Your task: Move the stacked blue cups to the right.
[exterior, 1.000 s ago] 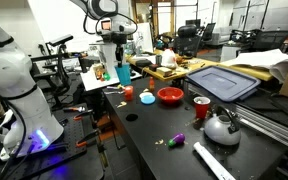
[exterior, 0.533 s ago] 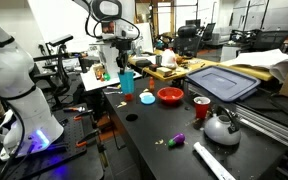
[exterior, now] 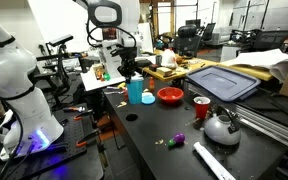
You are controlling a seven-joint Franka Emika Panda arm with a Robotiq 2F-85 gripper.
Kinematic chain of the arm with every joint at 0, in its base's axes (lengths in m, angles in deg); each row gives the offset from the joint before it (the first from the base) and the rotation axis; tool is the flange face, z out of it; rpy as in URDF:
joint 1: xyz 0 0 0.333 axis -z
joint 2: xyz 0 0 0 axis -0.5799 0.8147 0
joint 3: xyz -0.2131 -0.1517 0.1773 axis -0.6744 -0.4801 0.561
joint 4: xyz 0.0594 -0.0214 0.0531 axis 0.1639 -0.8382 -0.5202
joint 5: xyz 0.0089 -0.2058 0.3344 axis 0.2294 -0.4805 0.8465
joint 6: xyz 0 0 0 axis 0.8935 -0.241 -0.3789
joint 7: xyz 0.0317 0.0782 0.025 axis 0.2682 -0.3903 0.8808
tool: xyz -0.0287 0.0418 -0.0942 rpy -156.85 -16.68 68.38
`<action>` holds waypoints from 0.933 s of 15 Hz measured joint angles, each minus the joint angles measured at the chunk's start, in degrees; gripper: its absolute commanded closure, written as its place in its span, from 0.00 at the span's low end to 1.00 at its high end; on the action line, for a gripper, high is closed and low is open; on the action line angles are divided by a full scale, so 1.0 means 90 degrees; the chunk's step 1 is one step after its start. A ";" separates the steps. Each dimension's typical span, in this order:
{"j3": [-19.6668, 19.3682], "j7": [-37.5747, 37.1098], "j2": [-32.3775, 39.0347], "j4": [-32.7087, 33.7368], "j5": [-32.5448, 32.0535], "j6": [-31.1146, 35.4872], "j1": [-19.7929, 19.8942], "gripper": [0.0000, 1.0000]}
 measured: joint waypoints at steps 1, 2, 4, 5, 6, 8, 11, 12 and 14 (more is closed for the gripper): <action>-0.0067 -0.0067 -0.0001 -0.0039 0.0057 0.0112 0.0077 0.99; -0.0121 -0.0143 -0.0002 -0.0072 0.0102 0.0219 0.0147 0.99; -0.0223 -0.0316 -0.0012 -0.0116 0.0186 0.0381 0.0276 0.99; -0.0262 -0.0414 -0.0028 -0.0139 0.0217 0.0448 0.0344 0.99; -0.0311 -0.0518 -0.0054 -0.0163 0.0230 0.0502 0.0406 0.99; -0.0381 -0.0706 -0.0127 -0.0201 0.0234 0.0561 0.0528 0.99; -0.0427 -0.0861 -0.0233 -0.0230 0.0228 0.0596 0.0709 0.99; -0.0435 -0.0871 -0.0251 -0.0230 0.0216 0.0605 0.0760 0.99; -0.0455 -0.0872 -0.0255 -0.0231 0.0183 0.0647 0.0858 0.99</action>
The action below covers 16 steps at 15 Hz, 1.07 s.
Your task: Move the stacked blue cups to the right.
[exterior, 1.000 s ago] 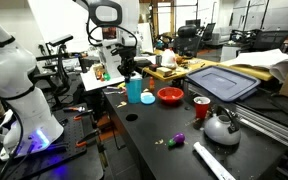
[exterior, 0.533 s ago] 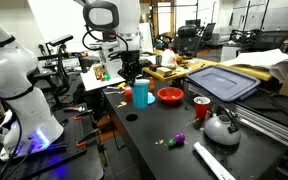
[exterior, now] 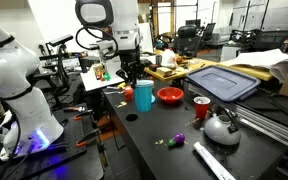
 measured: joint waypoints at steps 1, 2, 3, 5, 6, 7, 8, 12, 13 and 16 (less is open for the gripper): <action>-0.0014 0.0000 0.0001 0.0000 -0.0018 0.0024 0.0048 0.99; -0.0032 0.0000 0.0002 0.0000 -0.0046 0.0052 0.0094 0.99; -0.0055 0.0000 0.0004 0.0000 -0.0083 0.0081 0.0134 0.99; -0.0109 0.0000 0.0027 0.0000 -0.0125 0.0153 0.0198 0.99; -0.0133 0.0000 0.0054 0.0002 -0.0127 0.0194 0.0231 0.99; -0.0170 0.0000 0.0099 0.0006 -0.0127 0.0242 0.0248 0.99; -0.0215 0.0000 0.0158 0.0012 -0.0127 0.0305 0.0255 0.99; -0.0435 0.0003 0.0518 0.0113 -0.0108 0.0490 0.0284 0.99; -0.0492 0.0005 0.0622 0.0166 -0.0099 0.0512 0.0299 0.99; -0.0678 0.0007 0.0924 0.0389 -0.0059 0.0518 0.0316 0.99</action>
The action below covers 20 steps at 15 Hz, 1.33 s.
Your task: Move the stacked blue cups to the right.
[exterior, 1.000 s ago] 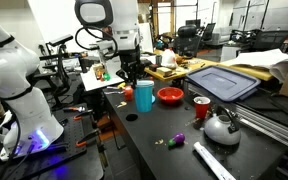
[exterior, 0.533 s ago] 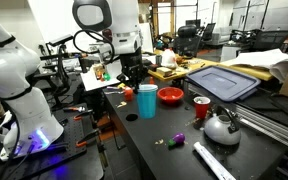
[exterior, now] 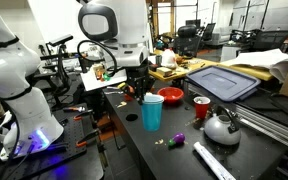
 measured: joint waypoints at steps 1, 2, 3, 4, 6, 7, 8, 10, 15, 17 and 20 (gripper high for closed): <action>-0.0068 0.0000 0.0089 0.0081 0.0015 0.0000 0.0003 0.99; -0.0129 0.0000 0.0163 0.0161 0.0024 0.0000 0.0008 0.99; -0.0191 0.0000 0.0229 0.0233 0.0033 0.0000 0.0009 0.99; -0.0246 0.0000 0.0288 0.0301 0.0056 0.0000 0.0010 0.99; -0.0330 0.0001 0.0402 0.0413 0.0124 0.0000 0.0012 0.99; -0.0364 0.0004 0.0464 0.0468 0.0172 0.0000 0.0013 0.99; -0.0395 0.0005 0.0530 0.0519 0.0221 0.0000 0.0013 0.99; -0.0450 0.0010 0.0667 0.0615 0.0342 0.0000 0.0015 0.99; -0.0622 0.0148 0.1014 0.0753 0.0924 0.0035 0.0038 0.99; -0.0669 0.0209 0.1164 0.0800 0.1094 0.0051 0.0069 0.99; -0.0738 0.0234 0.1359 0.0877 0.1135 0.0077 0.0093 0.99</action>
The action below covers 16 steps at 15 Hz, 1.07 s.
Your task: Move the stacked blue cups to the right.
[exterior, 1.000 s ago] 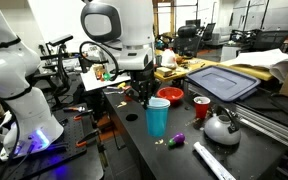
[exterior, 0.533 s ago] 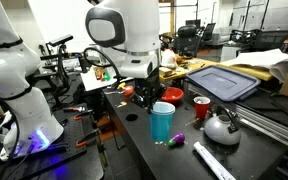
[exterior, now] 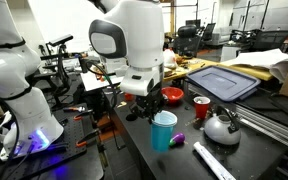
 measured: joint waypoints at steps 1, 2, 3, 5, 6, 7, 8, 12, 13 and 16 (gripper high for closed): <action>-0.0017 0.0000 0.0046 0.0019 0.0000 0.0011 0.0004 0.99; -0.0030 0.0000 0.0084 0.0037 0.0000 0.0022 0.0007 0.99; -0.0037 0.0000 0.0117 0.0060 0.0000 0.0026 0.0007 0.99; -0.0042 0.0000 0.0166 0.0095 0.0000 0.0033 0.0007 0.99; -0.0043 0.0000 0.0182 0.0107 0.0000 0.0037 0.0007 0.99; -0.0043 0.0000 0.0191 0.0115 0.0000 0.0039 0.0007 0.99; -0.0043 0.0000 0.0198 0.0126 -0.0001 0.0040 0.0007 0.99; -0.0043 0.0002 0.0224 0.0173 -0.0002 0.0040 0.0003 0.99; -0.0043 0.0006 0.0231 0.0189 -0.0002 0.0040 -0.0001 0.99; -0.0036 0.0021 0.0260 0.0253 -0.0002 0.0040 -0.0015 0.95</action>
